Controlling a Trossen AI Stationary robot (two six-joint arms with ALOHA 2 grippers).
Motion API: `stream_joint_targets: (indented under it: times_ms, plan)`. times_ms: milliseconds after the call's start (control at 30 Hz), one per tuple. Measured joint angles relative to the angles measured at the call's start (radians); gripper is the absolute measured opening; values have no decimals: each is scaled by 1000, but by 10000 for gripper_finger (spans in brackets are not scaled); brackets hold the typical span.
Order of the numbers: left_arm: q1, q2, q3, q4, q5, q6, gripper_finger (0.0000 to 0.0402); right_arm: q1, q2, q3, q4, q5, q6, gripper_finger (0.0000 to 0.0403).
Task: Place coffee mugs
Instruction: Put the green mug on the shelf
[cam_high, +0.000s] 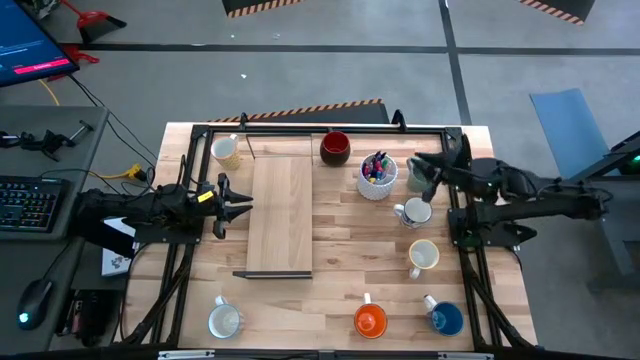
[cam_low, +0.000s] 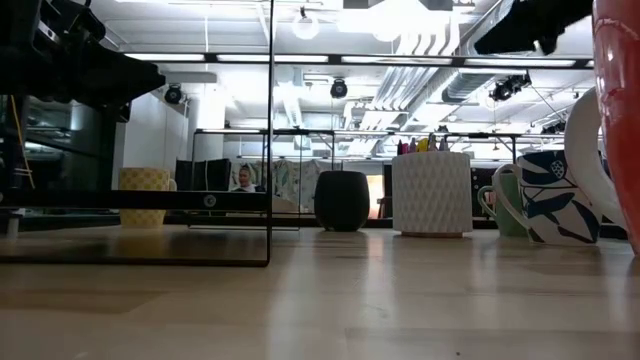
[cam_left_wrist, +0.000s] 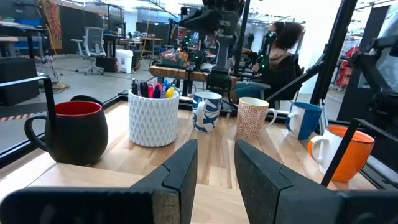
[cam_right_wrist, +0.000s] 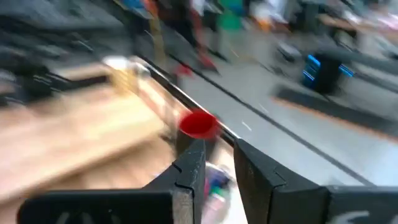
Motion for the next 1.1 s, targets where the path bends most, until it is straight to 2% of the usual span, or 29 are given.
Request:
stream_joint_targets:
  times_ms: [67,133,233,333,600,800,933,1100]
  plan:
    - [0,0,0,0,0,0,97,-23,65,90,-185,54,110,67]
    - [0,0,0,0,0,0,97,-62,122,163,-362,46,243,67]
    - [0,0,0,0,0,0,97,-133,198,230,-583,-48,411,67]
    - [0,0,0,0,0,8,97,-212,255,250,-698,-131,470,67]
    - [0,0,0,-3,0,8,97,-474,353,250,-691,-285,272,67]
    - [0,0,0,-8,0,8,97,-644,422,250,-564,-406,49,74]
    - [0,0,0,-10,0,8,97,-732,493,250,-550,-456,-25,103]
    - [0,0,0,-24,0,8,97,-795,605,250,-574,-458,-37,151]
